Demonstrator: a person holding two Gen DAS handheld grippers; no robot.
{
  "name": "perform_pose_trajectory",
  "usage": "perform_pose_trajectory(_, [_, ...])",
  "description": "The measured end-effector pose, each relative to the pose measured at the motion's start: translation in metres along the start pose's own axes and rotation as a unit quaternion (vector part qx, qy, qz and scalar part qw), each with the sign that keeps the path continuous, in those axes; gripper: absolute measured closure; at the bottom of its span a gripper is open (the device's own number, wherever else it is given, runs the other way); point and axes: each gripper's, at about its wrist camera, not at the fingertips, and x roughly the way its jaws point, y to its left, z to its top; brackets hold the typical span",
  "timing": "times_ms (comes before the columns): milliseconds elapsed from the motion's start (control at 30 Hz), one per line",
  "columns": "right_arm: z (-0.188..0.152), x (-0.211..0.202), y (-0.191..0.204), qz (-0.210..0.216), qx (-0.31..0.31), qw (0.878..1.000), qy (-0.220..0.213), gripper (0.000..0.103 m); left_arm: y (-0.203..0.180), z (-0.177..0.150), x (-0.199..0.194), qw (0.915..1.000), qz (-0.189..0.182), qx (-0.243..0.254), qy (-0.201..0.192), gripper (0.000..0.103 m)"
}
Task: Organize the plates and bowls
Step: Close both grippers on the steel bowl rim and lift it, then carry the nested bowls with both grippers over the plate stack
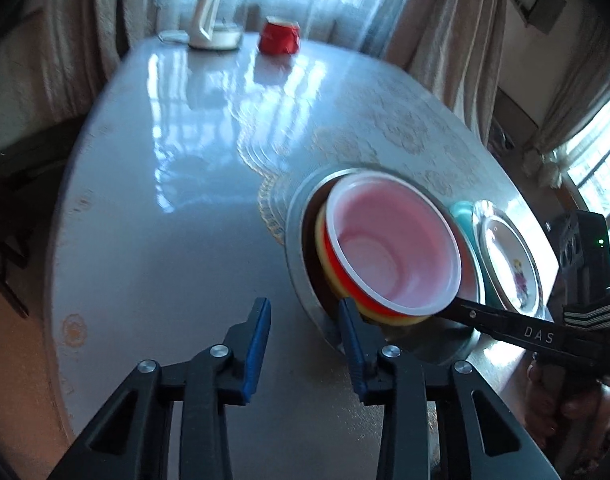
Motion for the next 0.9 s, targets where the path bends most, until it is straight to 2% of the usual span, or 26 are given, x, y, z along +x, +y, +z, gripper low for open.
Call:
perform_pose_trajectory(167, [0.002,0.001,0.002,-0.004,-0.013,1.0,-0.006,0.066,-0.002,0.015,0.016,0.9972,-0.016,-0.012,0.072,0.069])
perform_pose_trajectory(300, [0.0,0.002,0.003,-0.006,-0.027,0.999,-0.022,0.066,-0.012,0.011,0.027,0.9963,-0.011,0.005,0.085,0.071])
perform_pose_trajectory(367, [0.0,0.002,0.002,0.003,-0.025,0.999,-0.023,0.067,-0.017,0.007,0.029,0.9968,-0.007,0.014,0.078,0.076])
perform_pose_trajectory(500, [0.001,0.003,0.0,0.012,-0.03,0.999,-0.023,0.069,-0.026,-0.001,0.026,0.9983,0.011,0.031,0.048,0.075])
perform_pose_trajectory(633, [0.0,0.005,0.0,0.025,-0.032,0.999,-0.023,0.073,-0.025,-0.008,0.02,0.9995,0.014,0.023,0.018,0.076])
perform_pose_trajectory(767, [-0.001,0.004,0.001,0.033,-0.039,0.998,-0.025,0.083,-0.03,-0.021,0.013,0.9987,0.036,0.027,-0.025,0.075])
perform_pose_trajectory(900, [-0.003,0.003,0.003,0.029,-0.048,0.998,-0.031,0.084,-0.033,-0.023,0.014,0.998,0.043,0.016,-0.043,0.075])
